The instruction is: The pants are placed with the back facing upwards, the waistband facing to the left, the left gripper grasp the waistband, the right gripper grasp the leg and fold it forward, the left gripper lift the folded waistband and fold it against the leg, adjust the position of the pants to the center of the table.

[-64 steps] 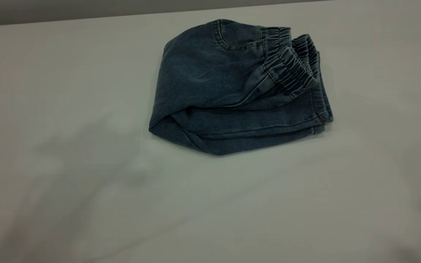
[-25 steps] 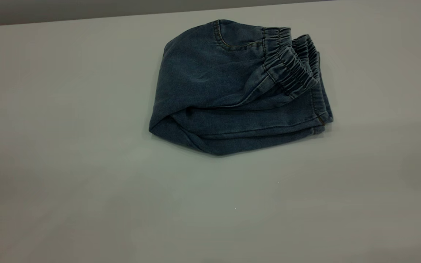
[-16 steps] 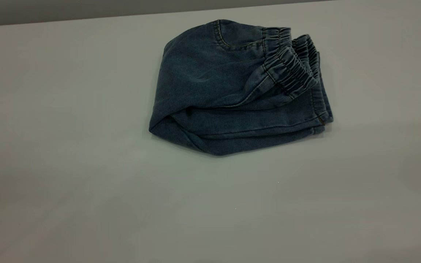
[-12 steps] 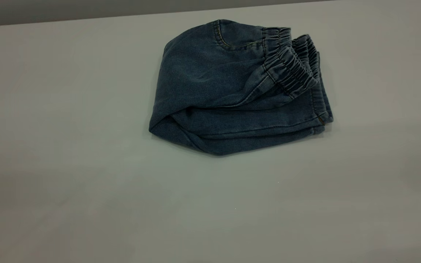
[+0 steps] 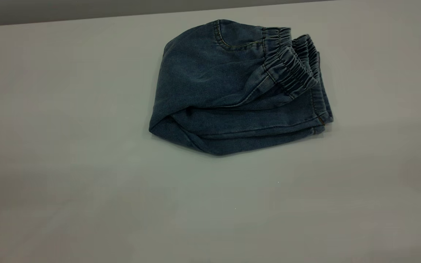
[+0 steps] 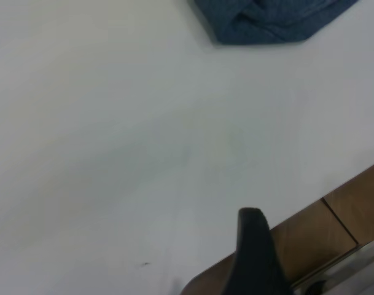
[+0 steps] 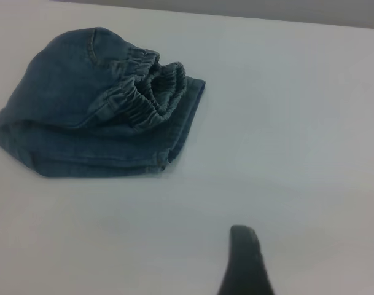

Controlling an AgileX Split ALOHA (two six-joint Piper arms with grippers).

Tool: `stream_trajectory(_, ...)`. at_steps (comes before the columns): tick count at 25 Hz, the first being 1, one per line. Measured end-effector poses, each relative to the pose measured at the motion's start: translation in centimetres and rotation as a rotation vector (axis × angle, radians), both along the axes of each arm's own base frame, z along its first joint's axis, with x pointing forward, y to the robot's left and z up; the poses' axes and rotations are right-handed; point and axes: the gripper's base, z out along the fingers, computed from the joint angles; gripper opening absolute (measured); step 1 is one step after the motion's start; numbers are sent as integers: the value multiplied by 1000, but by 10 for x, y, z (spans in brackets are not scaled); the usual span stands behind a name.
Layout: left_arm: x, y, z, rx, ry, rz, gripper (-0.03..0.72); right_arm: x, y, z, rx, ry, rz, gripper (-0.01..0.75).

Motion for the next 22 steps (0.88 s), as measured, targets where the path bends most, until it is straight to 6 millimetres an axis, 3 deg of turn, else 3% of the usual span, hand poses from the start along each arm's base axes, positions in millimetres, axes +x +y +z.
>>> stream_trajectory(11,0,0,0,-1,0,12,443,0,0,0,2,4,22,425)
stream_trajectory(22,3,16,1,-6,-13,380,443,-1,1,0,6,4,25,425)
